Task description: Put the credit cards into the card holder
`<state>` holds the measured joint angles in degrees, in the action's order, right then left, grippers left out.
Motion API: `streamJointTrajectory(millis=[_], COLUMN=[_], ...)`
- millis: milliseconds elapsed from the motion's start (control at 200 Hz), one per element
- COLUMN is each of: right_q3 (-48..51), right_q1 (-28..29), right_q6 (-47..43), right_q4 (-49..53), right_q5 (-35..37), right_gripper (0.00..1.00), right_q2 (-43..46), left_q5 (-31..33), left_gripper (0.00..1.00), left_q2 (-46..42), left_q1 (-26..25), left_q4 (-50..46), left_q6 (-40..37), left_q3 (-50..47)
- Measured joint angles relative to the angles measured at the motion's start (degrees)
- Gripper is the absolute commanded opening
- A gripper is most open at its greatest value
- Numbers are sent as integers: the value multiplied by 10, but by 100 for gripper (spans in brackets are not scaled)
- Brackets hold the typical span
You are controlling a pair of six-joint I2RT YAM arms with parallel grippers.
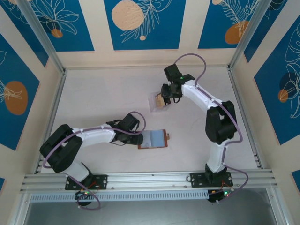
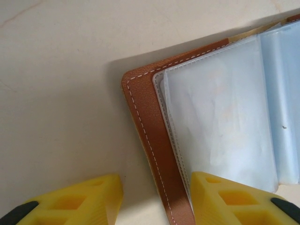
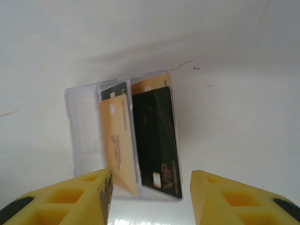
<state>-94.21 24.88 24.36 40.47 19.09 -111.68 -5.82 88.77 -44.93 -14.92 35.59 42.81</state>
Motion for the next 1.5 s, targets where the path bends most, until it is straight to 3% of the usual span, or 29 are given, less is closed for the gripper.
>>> streamJointTrajectory(millis=[260,450,950,1501], right_q3=[-40,-40,-40,-49], right_q1=[0,-1,-6,-5], right_q6=[-19,-24,-42,-49], right_q4=[29,33,33,42], right_q5=[22,35,46,63], right_gripper=[48,44,20,11], right_q2=[-75,-77,-78,-77], left_q5=[4,6,8,10], left_gripper=[45,45,44,44], left_q2=[-6,-8,-9,-10], left_q1=[-3,-4,-4,-5], left_q4=[10,14,17,19], left_q6=[1,4,9,14], left_q3=[-8,-12,-13,-15])
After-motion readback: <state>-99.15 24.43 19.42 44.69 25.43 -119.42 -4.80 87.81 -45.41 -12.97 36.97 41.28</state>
